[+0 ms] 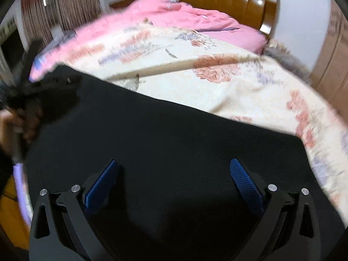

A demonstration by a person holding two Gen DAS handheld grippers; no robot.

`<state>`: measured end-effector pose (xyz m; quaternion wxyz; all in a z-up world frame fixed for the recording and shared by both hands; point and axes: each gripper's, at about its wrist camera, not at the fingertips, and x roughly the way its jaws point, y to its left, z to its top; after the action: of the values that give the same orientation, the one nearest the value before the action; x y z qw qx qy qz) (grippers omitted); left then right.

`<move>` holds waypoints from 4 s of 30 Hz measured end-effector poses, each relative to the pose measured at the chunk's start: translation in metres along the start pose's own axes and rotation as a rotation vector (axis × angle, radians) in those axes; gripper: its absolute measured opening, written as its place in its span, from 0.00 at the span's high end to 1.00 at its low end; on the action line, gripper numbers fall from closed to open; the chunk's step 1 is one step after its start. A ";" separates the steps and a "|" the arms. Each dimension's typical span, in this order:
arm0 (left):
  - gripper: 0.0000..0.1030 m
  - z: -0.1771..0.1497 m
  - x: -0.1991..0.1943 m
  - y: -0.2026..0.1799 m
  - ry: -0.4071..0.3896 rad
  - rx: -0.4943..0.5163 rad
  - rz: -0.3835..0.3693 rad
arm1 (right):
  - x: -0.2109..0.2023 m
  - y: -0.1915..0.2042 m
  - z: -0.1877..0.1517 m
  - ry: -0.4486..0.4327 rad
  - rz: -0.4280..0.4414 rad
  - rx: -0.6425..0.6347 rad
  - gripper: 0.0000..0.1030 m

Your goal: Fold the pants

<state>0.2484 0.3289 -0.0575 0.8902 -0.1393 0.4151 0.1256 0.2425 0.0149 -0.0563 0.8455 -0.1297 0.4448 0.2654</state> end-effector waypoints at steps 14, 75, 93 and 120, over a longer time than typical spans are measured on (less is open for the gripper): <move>0.01 0.001 0.001 0.000 0.006 -0.007 -0.002 | 0.044 0.097 0.042 -0.002 0.188 -0.241 0.04; 0.35 -0.054 -0.078 0.231 -0.199 -0.787 -0.331 | 0.041 0.097 0.040 -0.011 0.189 -0.236 0.04; 0.90 -0.017 -0.163 0.051 -0.429 -0.104 -0.189 | 0.005 -0.031 0.030 -0.271 0.503 0.419 0.07; 0.06 -0.110 -0.143 0.046 -0.262 -0.053 -0.189 | 0.021 0.052 0.018 0.279 0.753 0.407 0.06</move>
<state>0.0659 0.3171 -0.0214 0.9407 -0.1835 0.2770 0.0691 0.2352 0.0734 -0.0626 0.6303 0.1756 0.6140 0.4414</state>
